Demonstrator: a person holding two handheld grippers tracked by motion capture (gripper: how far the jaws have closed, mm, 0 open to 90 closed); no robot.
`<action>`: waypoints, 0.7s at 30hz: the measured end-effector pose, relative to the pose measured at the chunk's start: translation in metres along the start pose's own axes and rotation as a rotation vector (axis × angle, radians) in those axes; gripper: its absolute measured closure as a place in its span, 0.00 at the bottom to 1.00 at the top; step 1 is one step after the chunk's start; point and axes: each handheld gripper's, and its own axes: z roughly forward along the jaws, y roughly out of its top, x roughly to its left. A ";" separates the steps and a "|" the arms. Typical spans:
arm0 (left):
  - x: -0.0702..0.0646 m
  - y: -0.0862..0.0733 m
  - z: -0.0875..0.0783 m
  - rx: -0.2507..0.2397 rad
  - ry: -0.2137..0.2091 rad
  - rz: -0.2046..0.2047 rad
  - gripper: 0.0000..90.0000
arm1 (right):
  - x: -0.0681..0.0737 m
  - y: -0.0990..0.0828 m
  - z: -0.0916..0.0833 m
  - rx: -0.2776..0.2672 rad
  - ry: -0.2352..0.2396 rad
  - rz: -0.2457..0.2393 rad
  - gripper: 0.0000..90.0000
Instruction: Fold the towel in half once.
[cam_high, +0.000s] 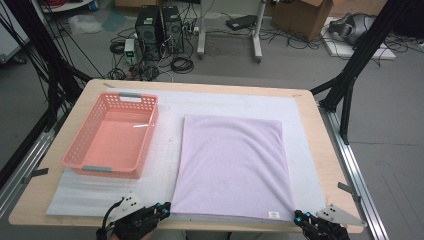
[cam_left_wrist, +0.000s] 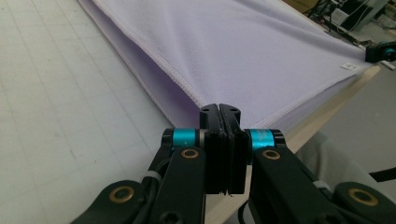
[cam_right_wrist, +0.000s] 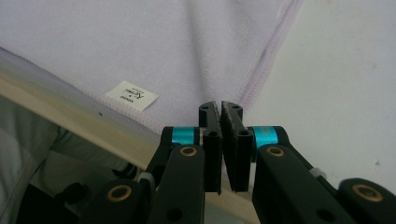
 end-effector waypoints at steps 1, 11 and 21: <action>0.000 -0.001 0.000 0.004 0.001 0.002 0.98 | 0.000 -0.001 -0.001 -0.002 0.001 0.003 0.96; -0.001 0.000 0.005 -0.036 0.070 0.041 0.78 | -0.006 -0.002 -0.001 -0.042 -0.018 0.045 0.73; 0.014 0.014 0.014 -0.060 0.065 0.017 0.78 | -0.016 0.004 0.005 -0.071 -0.045 0.071 0.74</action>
